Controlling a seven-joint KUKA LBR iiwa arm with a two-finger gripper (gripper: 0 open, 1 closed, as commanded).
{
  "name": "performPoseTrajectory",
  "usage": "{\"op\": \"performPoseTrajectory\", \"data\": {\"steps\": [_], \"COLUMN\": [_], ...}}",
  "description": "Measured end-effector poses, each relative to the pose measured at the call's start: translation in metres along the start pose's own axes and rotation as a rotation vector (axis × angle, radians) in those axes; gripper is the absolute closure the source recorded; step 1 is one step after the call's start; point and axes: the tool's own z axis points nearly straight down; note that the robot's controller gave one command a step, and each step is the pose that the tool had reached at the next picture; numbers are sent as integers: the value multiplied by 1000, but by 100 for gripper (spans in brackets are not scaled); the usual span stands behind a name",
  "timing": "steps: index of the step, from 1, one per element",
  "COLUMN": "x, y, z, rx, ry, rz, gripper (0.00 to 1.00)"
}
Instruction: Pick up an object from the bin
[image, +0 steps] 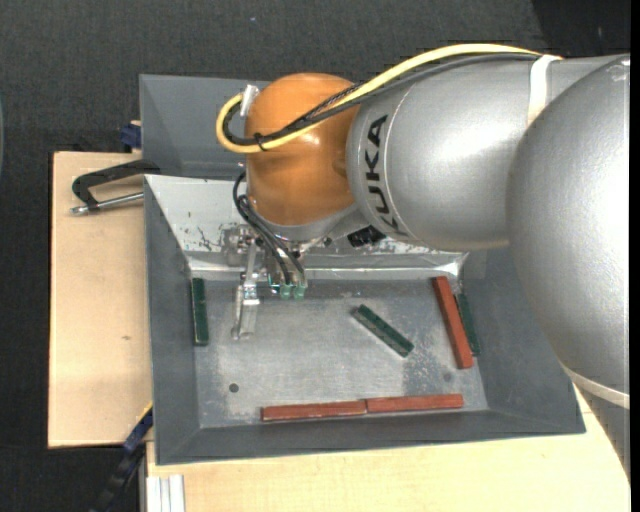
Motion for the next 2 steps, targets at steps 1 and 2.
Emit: {"op": "performPoseTrajectory", "data": {"steps": [1,2], "x": [-21,-30], "y": [0,2], "z": [32,52], "rx": [-1,1], "ry": [-4,2], "rz": [57,137], "gripper": [0,0]}}
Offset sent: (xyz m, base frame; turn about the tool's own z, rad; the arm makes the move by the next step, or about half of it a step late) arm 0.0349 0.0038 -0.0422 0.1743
